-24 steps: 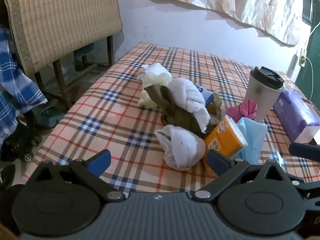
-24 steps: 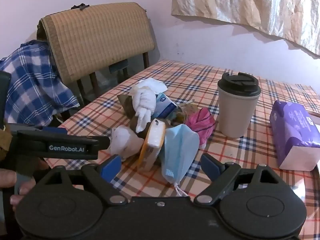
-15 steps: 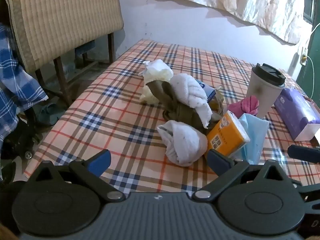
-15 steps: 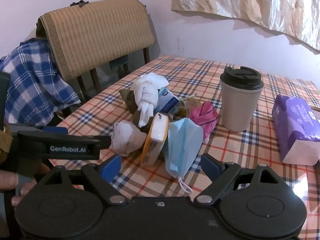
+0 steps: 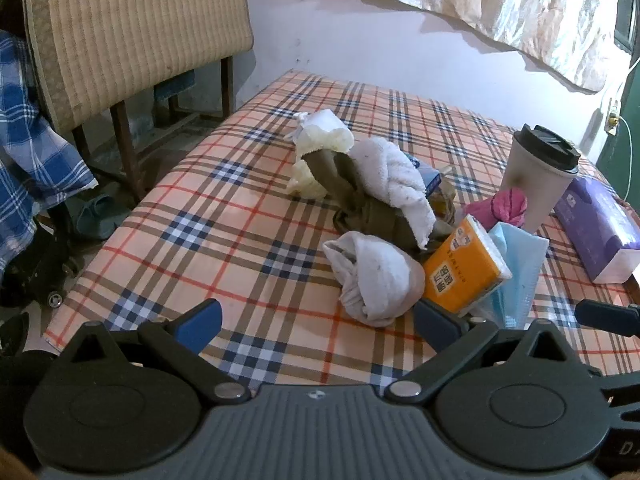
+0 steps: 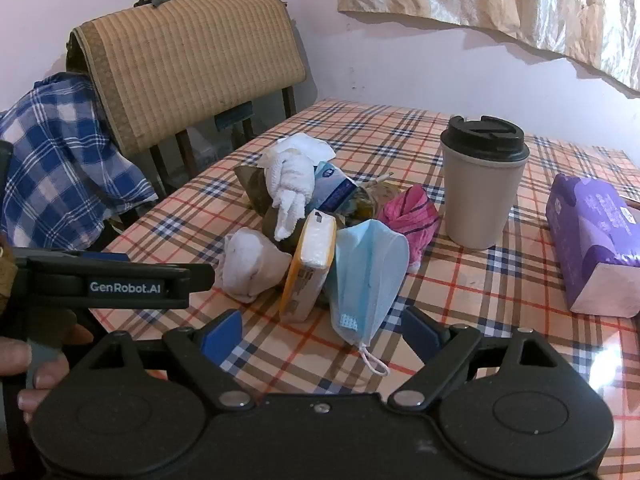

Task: Organize soft objects
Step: 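Move both tools toward the pile of soft items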

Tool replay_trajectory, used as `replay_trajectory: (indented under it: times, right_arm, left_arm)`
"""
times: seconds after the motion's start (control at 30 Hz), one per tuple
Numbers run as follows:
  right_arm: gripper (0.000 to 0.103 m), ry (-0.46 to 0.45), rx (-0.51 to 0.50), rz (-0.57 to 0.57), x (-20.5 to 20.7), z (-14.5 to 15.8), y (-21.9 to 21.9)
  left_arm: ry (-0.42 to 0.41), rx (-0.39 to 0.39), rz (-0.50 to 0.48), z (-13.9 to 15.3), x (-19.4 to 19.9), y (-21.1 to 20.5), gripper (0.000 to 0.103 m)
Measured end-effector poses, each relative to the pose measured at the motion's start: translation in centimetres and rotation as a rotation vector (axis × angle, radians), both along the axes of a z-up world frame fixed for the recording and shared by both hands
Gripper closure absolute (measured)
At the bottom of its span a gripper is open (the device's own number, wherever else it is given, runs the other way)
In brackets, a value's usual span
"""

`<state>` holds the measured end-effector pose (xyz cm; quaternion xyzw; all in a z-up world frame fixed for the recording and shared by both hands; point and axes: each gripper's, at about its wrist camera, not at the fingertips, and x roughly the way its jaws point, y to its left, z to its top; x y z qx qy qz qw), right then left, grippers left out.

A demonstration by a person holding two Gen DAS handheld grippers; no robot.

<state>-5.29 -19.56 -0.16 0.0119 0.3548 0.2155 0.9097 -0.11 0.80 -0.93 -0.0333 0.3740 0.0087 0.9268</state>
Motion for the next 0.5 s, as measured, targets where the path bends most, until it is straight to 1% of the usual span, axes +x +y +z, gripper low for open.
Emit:
replay_trajectory:
  times: [0.5]
  right_arm:
    - [0.002,0.021,0.001,-0.011,0.35,-0.66,-0.07]
  left_arm:
    - [0.019,-0.001,-0.007,-0.66,0.51,-0.31,0.0]
